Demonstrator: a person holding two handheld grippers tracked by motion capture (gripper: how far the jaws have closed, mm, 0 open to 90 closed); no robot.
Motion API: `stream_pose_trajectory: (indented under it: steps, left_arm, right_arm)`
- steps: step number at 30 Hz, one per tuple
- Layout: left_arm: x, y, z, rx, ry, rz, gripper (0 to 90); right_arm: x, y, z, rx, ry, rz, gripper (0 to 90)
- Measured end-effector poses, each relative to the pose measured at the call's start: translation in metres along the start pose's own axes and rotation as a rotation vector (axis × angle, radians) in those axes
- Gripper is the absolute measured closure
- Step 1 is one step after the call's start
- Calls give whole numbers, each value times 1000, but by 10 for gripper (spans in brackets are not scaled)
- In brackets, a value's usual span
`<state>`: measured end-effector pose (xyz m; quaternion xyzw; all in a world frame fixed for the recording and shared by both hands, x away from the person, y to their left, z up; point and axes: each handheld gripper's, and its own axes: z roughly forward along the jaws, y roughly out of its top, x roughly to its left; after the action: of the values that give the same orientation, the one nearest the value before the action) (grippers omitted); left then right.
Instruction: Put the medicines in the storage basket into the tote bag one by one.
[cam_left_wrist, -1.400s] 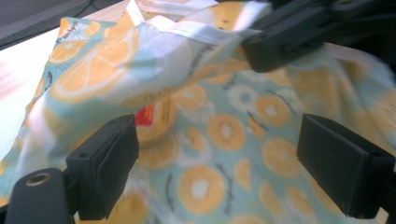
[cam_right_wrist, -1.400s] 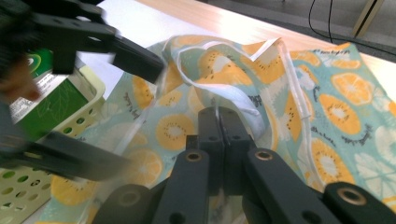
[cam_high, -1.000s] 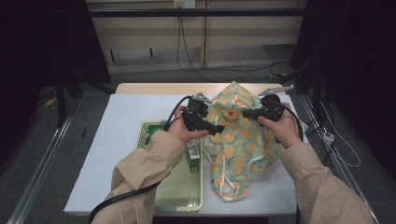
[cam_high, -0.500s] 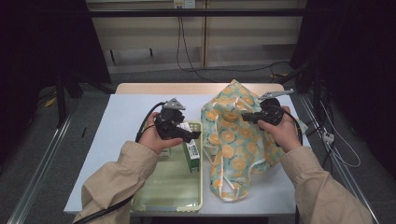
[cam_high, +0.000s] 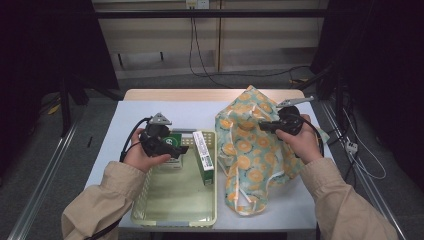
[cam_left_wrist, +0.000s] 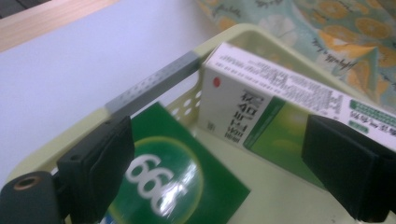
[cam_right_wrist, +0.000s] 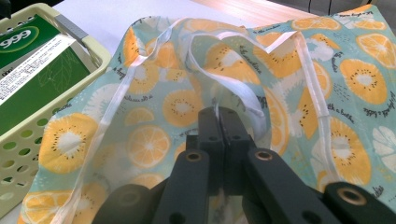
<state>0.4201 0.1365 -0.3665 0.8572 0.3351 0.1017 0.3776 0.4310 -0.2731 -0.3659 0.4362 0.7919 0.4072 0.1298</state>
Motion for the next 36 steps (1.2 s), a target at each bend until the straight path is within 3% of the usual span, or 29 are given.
stream_pose_trajectory:
  steps: [5,7,8,13,23,25,28,30,34,36]
  left_arm:
    - [8,-8,-1,18,25,-46,82]
    - [9,-11,0,19,71,-61,81]
    - [11,-12,0,22,59,-64,79]
    - [13,-16,3,36,74,-85,74]
    - [12,-16,9,49,116,-96,56]
    - [11,-15,9,62,126,-79,53]
    - [10,-14,9,56,138,-101,59]
    - [11,-15,6,64,148,-85,69]
    - [11,-19,10,53,119,-150,48]
    - [12,-19,10,57,124,-158,34]
  right_arm:
    - [2,-1,0,-2,1,-5,896]
    - [2,-1,0,-2,1,-5,896]
    - [2,-1,-1,-2,0,-5,895]
    - [1,-1,-1,-3,-1,1,895]
    - [1,-2,3,0,10,0,896]
    - [1,-2,3,-1,9,1,896]
    - [0,-2,2,-1,9,1,896]
    - [1,-3,2,-3,8,0,895]
    - [1,-4,2,-10,11,-3,895]
    - [1,-3,2,-10,11,-5,895]
